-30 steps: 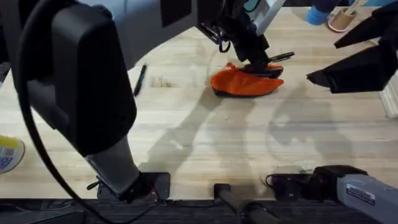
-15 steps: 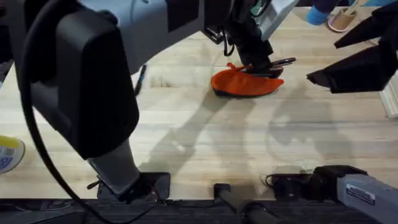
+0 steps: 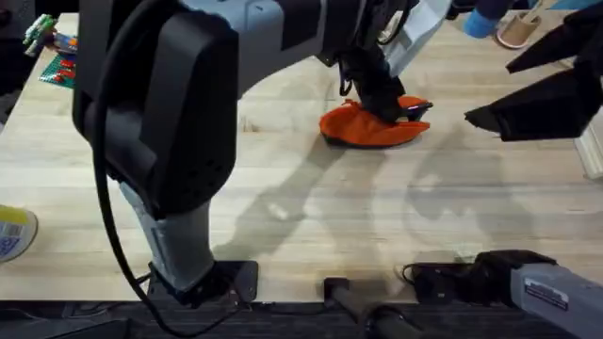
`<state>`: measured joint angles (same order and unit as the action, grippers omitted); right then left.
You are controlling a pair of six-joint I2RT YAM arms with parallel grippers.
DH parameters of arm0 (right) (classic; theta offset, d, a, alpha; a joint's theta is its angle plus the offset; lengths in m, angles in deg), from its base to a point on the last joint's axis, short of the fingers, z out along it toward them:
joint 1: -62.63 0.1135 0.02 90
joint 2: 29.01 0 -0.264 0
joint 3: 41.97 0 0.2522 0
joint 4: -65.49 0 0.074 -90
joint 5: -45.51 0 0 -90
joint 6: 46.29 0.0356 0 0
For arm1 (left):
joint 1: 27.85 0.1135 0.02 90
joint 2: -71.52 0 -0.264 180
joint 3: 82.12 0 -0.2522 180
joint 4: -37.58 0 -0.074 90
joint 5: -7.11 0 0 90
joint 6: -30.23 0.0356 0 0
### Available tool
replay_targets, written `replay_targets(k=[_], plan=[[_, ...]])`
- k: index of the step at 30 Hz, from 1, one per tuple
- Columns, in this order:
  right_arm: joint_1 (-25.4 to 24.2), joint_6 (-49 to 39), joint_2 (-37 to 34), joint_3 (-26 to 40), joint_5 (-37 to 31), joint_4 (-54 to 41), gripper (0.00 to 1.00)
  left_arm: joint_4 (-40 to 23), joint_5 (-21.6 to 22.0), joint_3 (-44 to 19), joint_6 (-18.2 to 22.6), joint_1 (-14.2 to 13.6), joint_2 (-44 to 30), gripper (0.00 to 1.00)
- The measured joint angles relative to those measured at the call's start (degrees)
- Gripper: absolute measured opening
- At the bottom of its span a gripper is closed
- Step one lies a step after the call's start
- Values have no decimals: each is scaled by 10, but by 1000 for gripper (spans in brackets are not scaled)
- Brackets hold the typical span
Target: Unzip the bag, pick up the pens from the table one at a time and place them inside, then zip the bag closed.
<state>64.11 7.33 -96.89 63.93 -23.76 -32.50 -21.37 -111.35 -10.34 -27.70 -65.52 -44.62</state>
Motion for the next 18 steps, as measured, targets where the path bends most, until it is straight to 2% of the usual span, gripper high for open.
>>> replay_targets(k=[6, 8, 9, 11, 14, 15, 18], plan=[[0, 0, 0, 0, 0, 0, 996, 0, 0, 0, 0, 0, 0, 47], [0, 0, 0, 0, 0, 0, 996, 0, 0, 0, 0, 0, 0, 110], [0, 0, 0, 0, 0, 0, 996, 0, 0, 0, 0, 0, 0, 190], [0, 0, 0, 0, 0, 0, 996, 0, 0, 0, -1, 0, 0, 425], [0, 0, 0, 0, 0, 0, 996, -1, 0, 0, 0, 0, 0, 870], [0, 0, 0, 0, 0, 0, 996, -2, 0, 0, -3, 0, 0, 956], [0, 0, 0, 0, 0, 0, 996, -4, 0, 0, -2, 0, 0, 992]])
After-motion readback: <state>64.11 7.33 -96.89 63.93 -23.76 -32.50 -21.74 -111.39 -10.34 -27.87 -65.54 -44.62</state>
